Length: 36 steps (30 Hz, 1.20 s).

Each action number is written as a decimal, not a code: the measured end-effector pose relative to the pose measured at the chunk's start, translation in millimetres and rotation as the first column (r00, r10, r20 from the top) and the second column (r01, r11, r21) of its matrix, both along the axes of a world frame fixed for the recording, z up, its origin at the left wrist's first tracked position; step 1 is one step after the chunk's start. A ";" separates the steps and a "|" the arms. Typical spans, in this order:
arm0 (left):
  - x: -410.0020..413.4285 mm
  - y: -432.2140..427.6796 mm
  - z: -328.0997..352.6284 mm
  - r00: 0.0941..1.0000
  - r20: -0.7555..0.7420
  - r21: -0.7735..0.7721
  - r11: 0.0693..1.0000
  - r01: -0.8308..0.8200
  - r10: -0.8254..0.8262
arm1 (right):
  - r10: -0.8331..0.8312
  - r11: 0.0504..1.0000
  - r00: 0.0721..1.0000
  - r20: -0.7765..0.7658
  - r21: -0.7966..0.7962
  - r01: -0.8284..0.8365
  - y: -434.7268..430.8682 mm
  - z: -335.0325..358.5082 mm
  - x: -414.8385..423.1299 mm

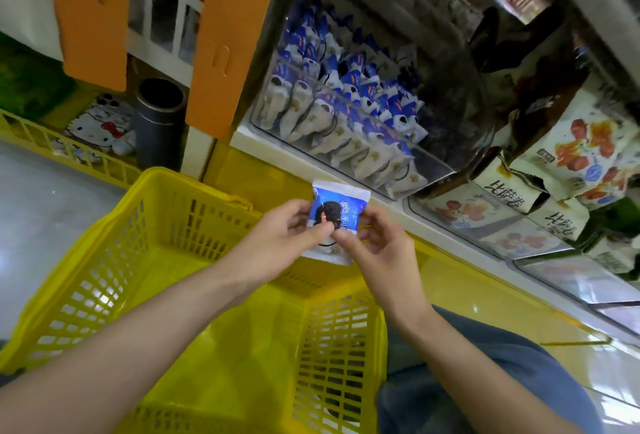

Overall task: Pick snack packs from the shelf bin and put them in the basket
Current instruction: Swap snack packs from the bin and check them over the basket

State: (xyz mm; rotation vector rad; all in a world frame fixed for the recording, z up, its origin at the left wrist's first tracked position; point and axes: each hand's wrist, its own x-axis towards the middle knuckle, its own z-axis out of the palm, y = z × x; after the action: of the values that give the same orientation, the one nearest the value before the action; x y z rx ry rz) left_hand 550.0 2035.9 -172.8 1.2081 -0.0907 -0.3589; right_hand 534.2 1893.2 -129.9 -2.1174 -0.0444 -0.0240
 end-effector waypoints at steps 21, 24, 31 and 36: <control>31.7 20.3 -3.4 0.994 0.025 -0.129 0.987 -0.101 0.105 | -0.155 0.775 0.988 0.016 -0.618 0.132 25.0 68.9 232.1; 32.6 20.2 -4.3 0.994 0.022 -0.123 0.987 -0.099 0.103 | -0.186 0.727 0.982 -0.028 -0.676 0.119 34.4 66.9 241.1; 32.1 22.1 -2.4 0.996 0.045 -0.125 0.989 -0.077 0.083 | -0.247 0.771 0.968 0.034 -0.599 0.217 35.5 66.3 242.3; 28.1 16.6 -5.2 0.995 0.071 -0.101 0.993 -0.067 0.074 | -0.282 0.818 0.917 0.284 -0.429 0.384 23.3 81.0 220.0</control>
State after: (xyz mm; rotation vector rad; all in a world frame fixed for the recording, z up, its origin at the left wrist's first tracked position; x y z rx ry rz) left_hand 578.1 2052.5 -178.0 1.1239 -0.1287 -0.2449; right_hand 754.2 1916.5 -49.0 -2.5869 0.2243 -0.4955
